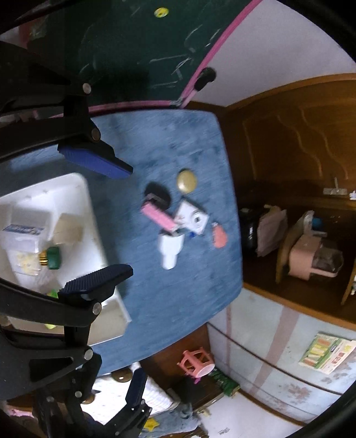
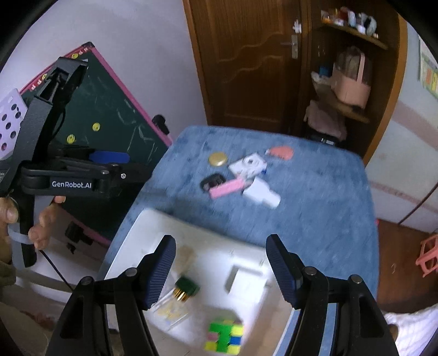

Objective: Organize rigid objects
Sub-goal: 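Lift both open grippers out of the tray toward the remaining objects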

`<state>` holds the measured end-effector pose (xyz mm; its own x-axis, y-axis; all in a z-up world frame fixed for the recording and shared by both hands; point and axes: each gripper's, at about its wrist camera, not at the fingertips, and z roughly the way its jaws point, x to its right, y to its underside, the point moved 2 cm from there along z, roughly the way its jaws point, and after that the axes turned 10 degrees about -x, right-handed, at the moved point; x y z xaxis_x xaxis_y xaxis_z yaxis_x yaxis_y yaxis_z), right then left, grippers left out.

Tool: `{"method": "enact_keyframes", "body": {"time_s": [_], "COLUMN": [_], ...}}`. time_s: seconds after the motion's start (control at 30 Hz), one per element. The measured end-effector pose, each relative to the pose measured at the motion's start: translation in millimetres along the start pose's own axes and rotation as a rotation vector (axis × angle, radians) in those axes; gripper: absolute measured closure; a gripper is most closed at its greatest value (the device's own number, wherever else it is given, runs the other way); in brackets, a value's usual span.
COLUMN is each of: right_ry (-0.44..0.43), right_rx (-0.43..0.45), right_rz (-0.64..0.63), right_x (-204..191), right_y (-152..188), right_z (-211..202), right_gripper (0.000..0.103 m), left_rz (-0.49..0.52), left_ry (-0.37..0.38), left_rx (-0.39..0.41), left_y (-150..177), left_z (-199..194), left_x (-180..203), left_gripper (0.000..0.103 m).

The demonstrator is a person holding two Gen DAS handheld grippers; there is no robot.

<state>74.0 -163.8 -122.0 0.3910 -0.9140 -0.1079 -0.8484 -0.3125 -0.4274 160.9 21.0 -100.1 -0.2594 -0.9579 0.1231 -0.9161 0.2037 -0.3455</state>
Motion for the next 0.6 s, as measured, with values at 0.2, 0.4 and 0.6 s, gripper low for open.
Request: {"method": "enact_keyframes", "body": {"time_s": [0.2, 0.4, 0.6], "right_ry": [-0.001, 0.005, 0.07], "right_rx": [0.058, 0.15, 0.258], "right_rz": [-0.016, -0.04, -0.072], "right_x": [19.9, 40.2, 61.1], "right_y": [-44.5, -98.9, -158.2], "right_z": [-22.3, -56.9, -87.2], "right_gripper": [0.034, 0.03, 0.026], "left_rz": [-0.035, -0.044, -0.073], "left_ry": [-0.007, -0.037, -0.042], "left_rx": [0.041, 0.095, 0.112], "left_y": [-39.3, -80.8, -117.5], "left_z": [-18.0, -36.9, -40.8], "left_x": [-5.6, -4.9, -6.4], "left_gripper": [0.034, 0.034, 0.034]}}
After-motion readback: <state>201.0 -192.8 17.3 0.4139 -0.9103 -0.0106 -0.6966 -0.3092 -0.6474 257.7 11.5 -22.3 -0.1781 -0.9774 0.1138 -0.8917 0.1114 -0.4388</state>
